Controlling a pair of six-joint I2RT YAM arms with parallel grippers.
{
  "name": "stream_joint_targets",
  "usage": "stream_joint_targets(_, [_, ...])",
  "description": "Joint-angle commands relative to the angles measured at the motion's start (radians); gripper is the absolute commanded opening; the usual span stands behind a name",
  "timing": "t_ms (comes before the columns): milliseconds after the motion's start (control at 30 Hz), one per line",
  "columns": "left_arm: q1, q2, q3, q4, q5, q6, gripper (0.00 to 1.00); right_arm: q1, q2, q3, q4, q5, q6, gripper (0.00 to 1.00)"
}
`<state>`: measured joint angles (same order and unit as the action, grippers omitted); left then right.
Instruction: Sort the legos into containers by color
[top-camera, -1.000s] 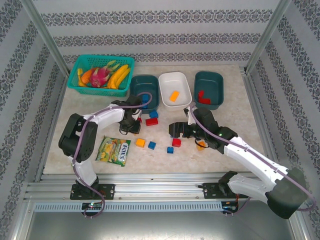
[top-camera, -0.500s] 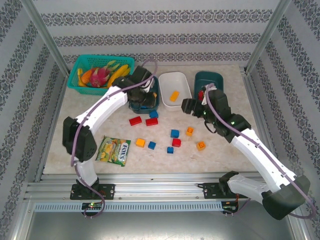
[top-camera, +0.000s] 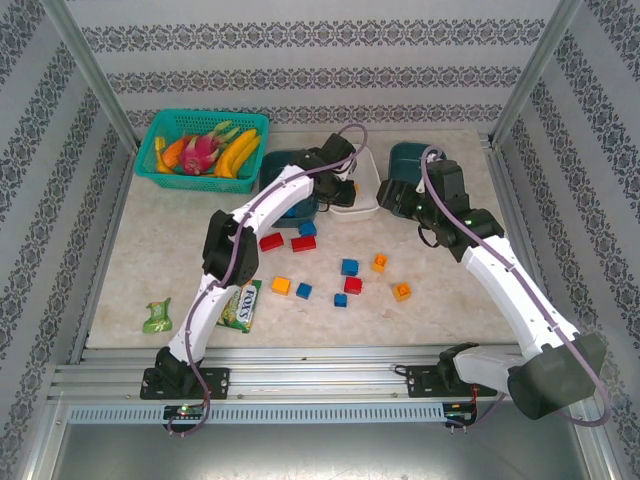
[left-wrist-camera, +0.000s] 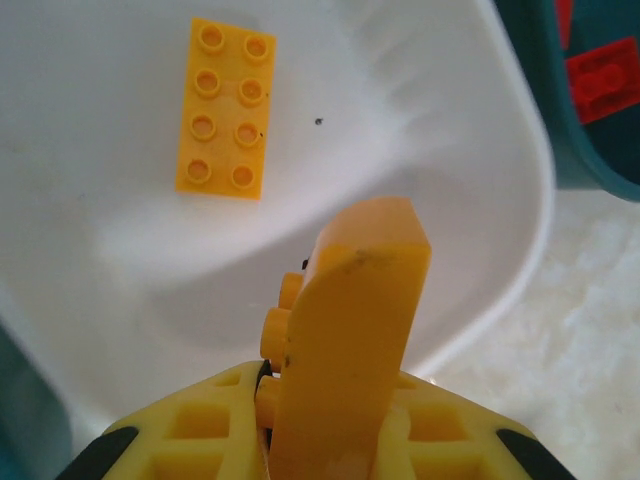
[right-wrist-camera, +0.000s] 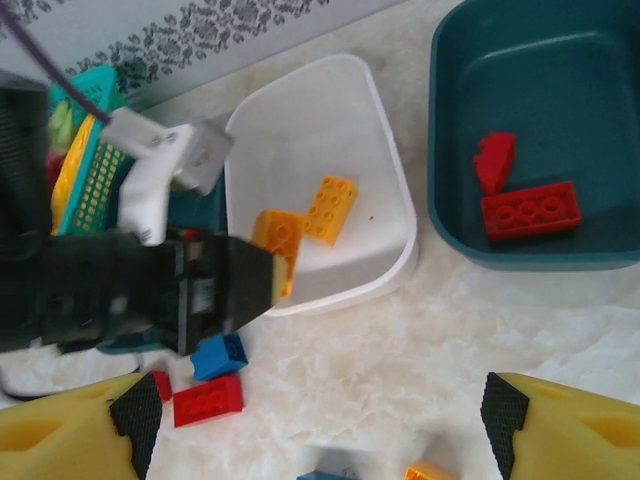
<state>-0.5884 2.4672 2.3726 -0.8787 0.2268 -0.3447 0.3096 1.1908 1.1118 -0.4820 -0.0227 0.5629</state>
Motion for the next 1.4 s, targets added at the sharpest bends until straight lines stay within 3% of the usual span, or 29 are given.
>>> stream_joint_targets(0, [-0.011,0.035,0.040,0.083,-0.020,0.006,0.18,-0.007,-0.028,-0.038,-0.006,-0.039,0.032,0.85])
stream_joint_targets(233, [-0.016,0.082,0.040,0.090,-0.032,-0.016,0.20,-0.009,-0.048,-0.069,-0.007,-0.051,0.045,0.85])
stream_joint_targets(433, [-0.016,0.088,0.047,0.055,-0.020,-0.037,0.39,-0.009,-0.031,-0.070,-0.043,-0.069,0.047,0.85])
stream_joint_targets(567, [-0.016,0.037,0.053,0.057,-0.022,-0.056,0.51,-0.009,-0.040,-0.064,-0.073,-0.056,0.021,0.85])
stream_joint_targets(867, [-0.011,-0.194,0.013,0.042,-0.077,-0.165,0.64,0.048,-0.067,-0.022,-0.175,0.010,-0.071,0.84])
stream_joint_targets(933, [-0.002,-0.293,-0.084,0.058,-0.093,-0.201,0.65,0.091,-0.061,-0.017,-0.198,0.026,-0.093,0.84])
stream_joint_targets(1067, [0.027,-0.571,-0.442,0.169,-0.117,-0.276,0.71,0.197,-0.051,-0.043,-0.221,0.053,-0.090,0.84])
stream_joint_targets(1233, [0.045,-0.888,-0.877,0.245,-0.099,-0.306,0.77,0.287,0.025,-0.076,-0.280,0.046,0.013,0.84])
stream_joint_targets(1367, [0.048,-1.139,-1.197,0.309,-0.039,-0.314,0.86,0.316,0.155,-0.099,-0.271,-0.040,0.135,0.85])
